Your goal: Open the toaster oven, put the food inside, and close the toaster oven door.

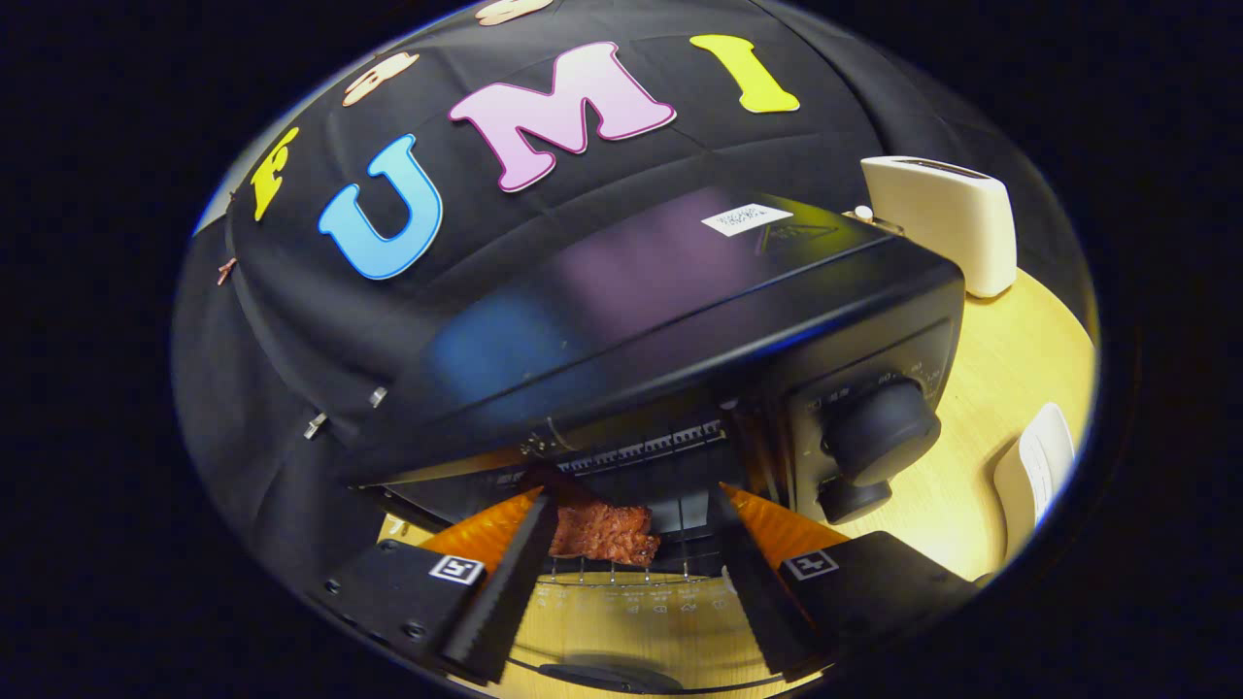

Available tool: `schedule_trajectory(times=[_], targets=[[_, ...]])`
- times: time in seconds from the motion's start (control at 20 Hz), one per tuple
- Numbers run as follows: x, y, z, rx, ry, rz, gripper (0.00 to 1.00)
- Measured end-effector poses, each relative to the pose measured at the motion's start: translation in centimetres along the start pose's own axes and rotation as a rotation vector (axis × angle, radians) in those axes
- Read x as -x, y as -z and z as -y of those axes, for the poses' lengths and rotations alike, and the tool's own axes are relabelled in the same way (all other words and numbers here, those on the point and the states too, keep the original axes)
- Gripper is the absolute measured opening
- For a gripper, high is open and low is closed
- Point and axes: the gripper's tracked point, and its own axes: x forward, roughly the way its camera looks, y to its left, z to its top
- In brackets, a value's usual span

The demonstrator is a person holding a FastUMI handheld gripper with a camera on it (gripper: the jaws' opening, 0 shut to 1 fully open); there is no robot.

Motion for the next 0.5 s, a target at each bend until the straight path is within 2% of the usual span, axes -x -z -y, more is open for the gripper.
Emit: schedule_trajectory(times=[0.25,0.5], targets=[[2.6,-0.5,-0.2,0.041,-0.002,0.018,0.98],[6.4,1.1,-0.3,0.105,0.010,-0.043,0.98]])
